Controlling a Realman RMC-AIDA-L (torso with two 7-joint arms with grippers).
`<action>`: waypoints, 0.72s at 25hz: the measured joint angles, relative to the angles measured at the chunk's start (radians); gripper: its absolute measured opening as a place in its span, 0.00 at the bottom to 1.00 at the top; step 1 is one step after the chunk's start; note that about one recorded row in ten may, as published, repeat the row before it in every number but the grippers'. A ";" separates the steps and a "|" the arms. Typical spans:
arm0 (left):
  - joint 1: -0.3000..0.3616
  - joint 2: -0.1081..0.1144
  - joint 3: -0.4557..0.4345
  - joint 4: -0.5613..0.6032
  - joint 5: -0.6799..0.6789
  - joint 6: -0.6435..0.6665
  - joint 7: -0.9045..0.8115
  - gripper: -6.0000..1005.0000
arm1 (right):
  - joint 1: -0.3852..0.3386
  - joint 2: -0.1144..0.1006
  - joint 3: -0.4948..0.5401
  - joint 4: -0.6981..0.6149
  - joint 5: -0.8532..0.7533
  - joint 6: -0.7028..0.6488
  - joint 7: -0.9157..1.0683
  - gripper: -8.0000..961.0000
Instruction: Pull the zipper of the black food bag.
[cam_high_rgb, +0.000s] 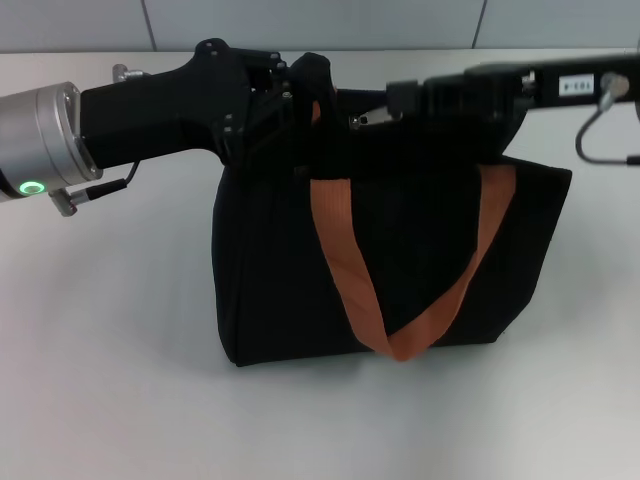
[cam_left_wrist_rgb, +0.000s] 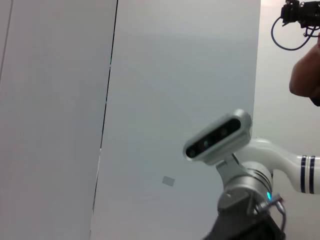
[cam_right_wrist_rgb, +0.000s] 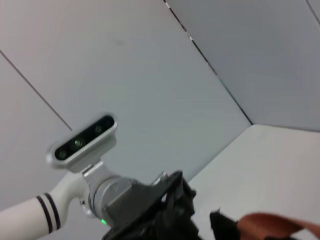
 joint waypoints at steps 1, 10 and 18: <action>0.000 0.000 0.000 0.000 0.000 0.000 0.000 0.02 | 0.000 0.000 0.000 0.000 0.000 0.000 0.000 0.01; 0.000 0.001 0.001 0.000 0.000 0.007 -0.001 0.02 | 0.118 -0.015 -0.050 0.051 -0.029 0.120 0.020 0.01; -0.001 0.001 -0.003 0.000 -0.001 0.010 0.000 0.02 | 0.043 -0.015 -0.044 0.001 0.056 0.020 -0.057 0.10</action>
